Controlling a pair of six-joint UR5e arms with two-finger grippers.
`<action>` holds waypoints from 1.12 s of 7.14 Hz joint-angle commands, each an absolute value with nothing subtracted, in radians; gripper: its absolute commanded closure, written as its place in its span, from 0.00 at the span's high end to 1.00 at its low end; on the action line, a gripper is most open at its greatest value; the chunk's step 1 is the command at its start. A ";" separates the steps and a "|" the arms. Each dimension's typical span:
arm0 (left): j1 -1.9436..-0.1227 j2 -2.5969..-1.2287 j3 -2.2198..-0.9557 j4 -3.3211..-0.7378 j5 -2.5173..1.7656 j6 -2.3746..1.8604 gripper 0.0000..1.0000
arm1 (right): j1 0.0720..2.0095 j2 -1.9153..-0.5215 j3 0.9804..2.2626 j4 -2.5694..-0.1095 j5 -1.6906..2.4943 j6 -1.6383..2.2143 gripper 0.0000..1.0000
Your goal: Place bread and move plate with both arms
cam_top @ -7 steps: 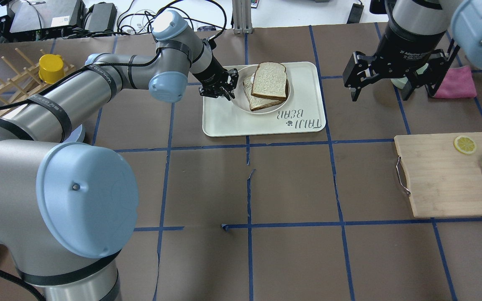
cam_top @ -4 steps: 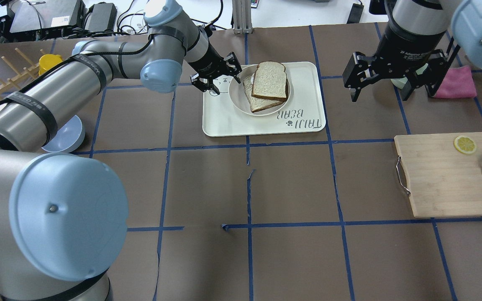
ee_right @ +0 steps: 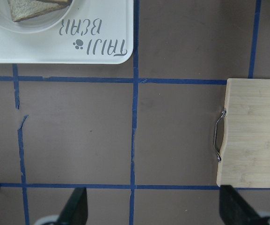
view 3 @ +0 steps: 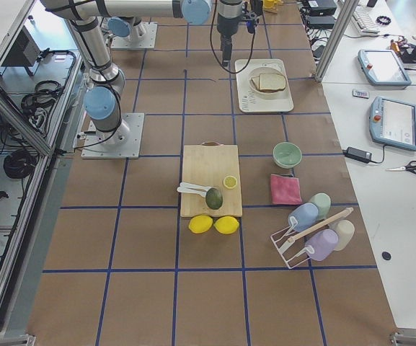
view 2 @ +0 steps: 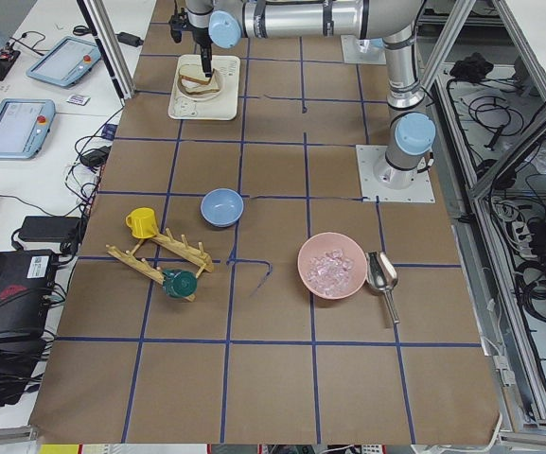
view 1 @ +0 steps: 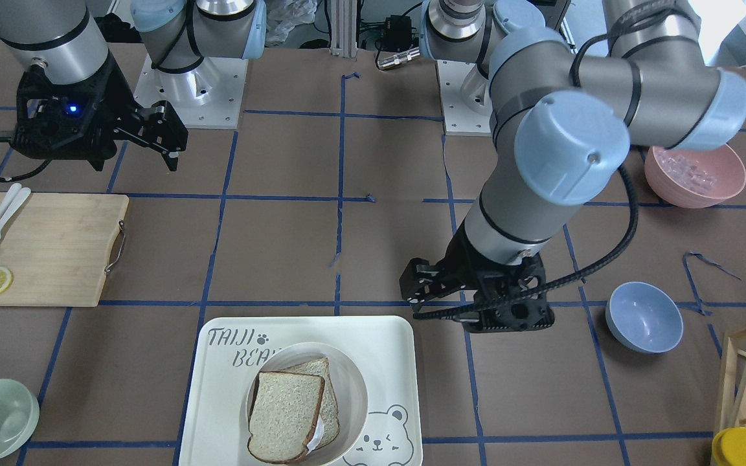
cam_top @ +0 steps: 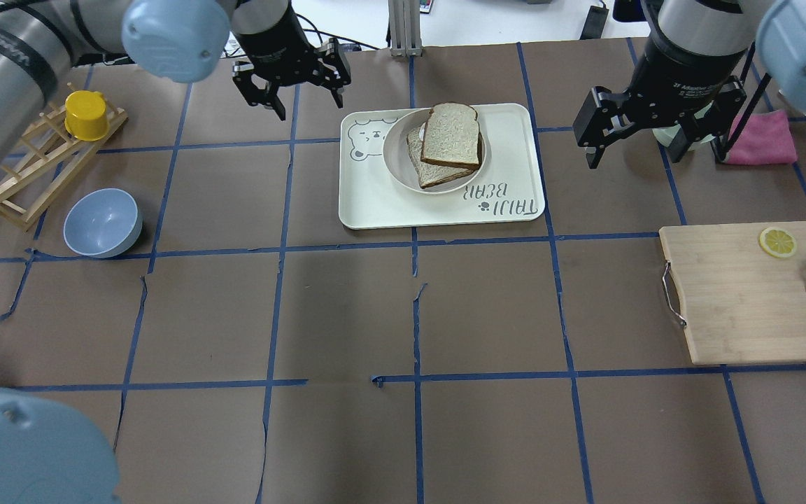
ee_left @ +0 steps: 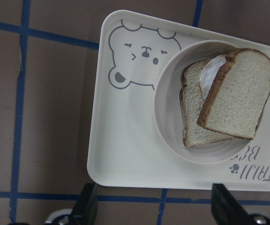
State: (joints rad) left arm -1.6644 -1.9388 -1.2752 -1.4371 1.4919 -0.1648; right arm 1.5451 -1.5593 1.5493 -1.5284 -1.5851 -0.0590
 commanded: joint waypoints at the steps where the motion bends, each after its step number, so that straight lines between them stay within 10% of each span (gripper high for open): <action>1: -1.629 -1.779 -1.291 -1.535 1.581 -0.007 0.92 | 1.543 -1.559 1.551 -1.531 -1.586 -0.055 1.00; 8: -1.608 -1.589 -1.506 -1.486 1.575 0.023 1.00 | 1.546 -1.559 1.551 -1.529 -1.588 -0.048 1.00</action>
